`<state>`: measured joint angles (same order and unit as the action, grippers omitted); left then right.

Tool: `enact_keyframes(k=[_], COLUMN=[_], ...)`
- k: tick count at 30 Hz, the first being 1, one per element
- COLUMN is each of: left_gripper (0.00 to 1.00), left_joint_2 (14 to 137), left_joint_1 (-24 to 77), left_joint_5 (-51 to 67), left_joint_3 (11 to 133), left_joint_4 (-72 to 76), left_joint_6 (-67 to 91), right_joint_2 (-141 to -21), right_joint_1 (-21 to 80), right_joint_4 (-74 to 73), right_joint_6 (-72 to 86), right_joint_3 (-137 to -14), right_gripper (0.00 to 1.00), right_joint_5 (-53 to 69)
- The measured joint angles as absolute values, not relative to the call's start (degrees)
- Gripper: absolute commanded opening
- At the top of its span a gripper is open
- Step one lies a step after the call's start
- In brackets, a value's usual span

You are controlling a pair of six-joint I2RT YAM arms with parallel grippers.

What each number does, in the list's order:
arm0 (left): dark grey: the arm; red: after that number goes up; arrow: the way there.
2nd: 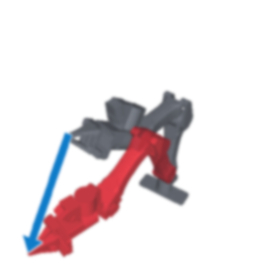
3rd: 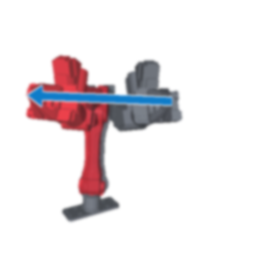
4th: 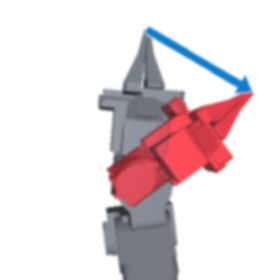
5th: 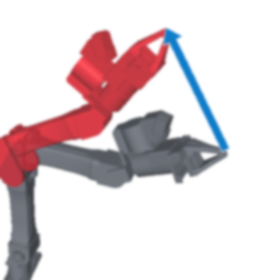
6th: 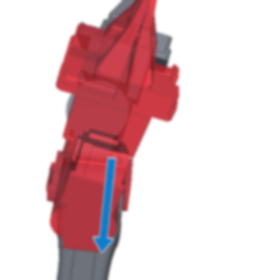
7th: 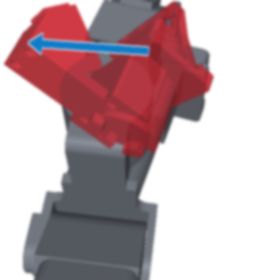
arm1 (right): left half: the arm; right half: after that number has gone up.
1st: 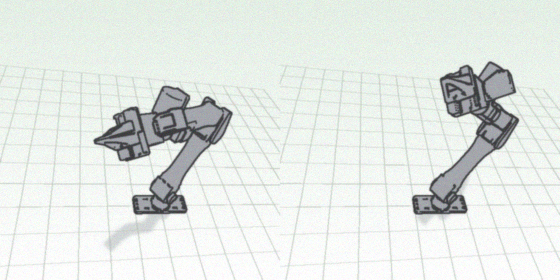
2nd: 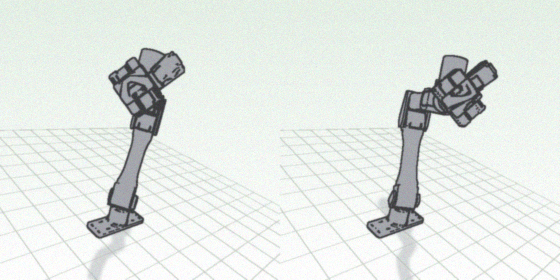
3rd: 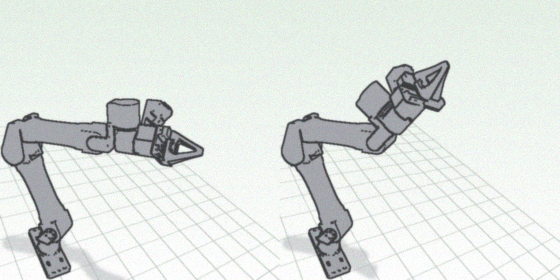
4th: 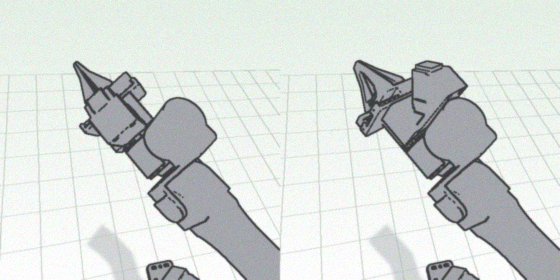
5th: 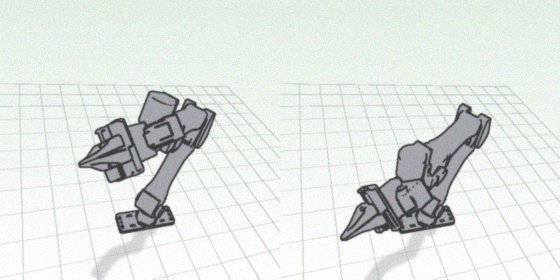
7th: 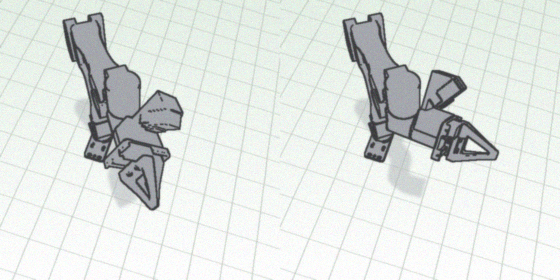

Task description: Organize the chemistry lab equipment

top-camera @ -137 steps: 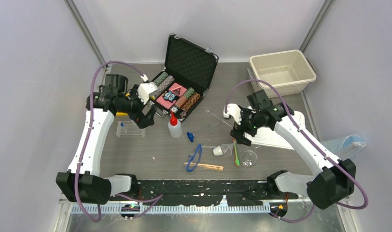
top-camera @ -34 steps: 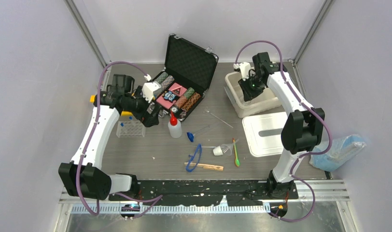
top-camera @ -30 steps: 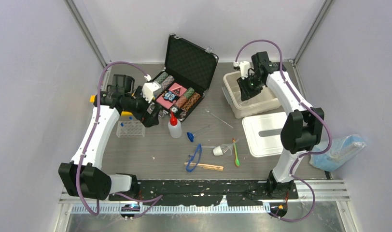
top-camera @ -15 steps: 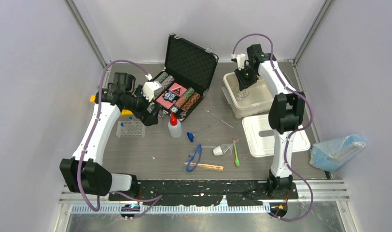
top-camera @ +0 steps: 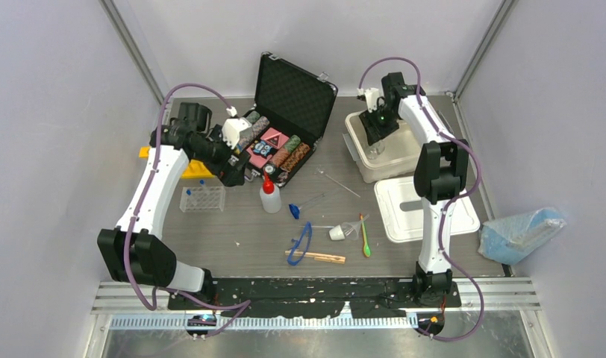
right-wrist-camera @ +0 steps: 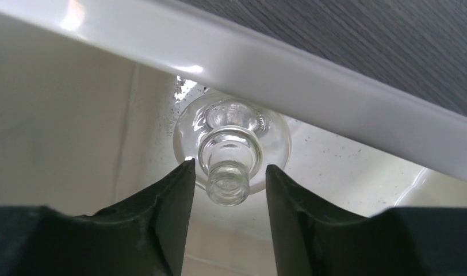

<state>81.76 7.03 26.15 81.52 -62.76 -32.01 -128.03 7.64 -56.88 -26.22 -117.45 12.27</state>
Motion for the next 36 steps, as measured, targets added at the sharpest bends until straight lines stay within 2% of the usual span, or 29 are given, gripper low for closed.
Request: enact_keyframes(k=[3, 11, 14, 19, 23, 25, 30, 36], left_gripper=[1.00, 1.00, 1.00, 1.00, 1.00, 1.00, 1.00, 0.99], left_joint_2=[81.8, 81.6, 80.2, 76.4, 73.8, 73.0, 70.7, 66.5], left_joint_1=[7.0, 7.0, 7.0, 7.0, 6.7, 6.3, 2.4, -7.8], left_joint_5=[26.0, 25.9, 26.0, 26.4, 28.0, 28.7, 30.1, 33.6], left_joint_3=[81.8, 82.1, 81.6, 79.2, 77.2, 76.7, 76.6, 75.0], left_joint_4=[-62.9, -62.7, -62.1, -60.1, -59.0, -58.8, -58.7, -59.3], left_joint_6=[-32.0, -31.9, -31.7, -29.8, -26.3, -24.4, -19.8, -15.3], right_joint_2=[-128.0, -124.7, -118.1, -99.0, -84.9, -81.6, -83.4, -87.5], right_joint_1=[7.6, 7.5, 7.4, 9.4, 19.7, 26.9, 43.0, 53.5], right_joint_4=[-56.8, -58.8, -60.0, -64.7, -67.0, -68.0, -67.6, -63.0], right_joint_6=[-26.2, -28.0, -31.7, -41.5, -48.9, -51.2, -52.1, -47.7], right_joint_3=[-117.4, -118.4, -117.4, -109.6, -97.3, -91.2, -79.1, -74.6], right_gripper=[0.73, 0.83, 0.85, 0.85, 0.85, 0.85, 0.81, 0.76], right_joint_5=[13.0, 15.6, 18.4, 23.9, 25.4, 24.6, 17.8, 11.0])
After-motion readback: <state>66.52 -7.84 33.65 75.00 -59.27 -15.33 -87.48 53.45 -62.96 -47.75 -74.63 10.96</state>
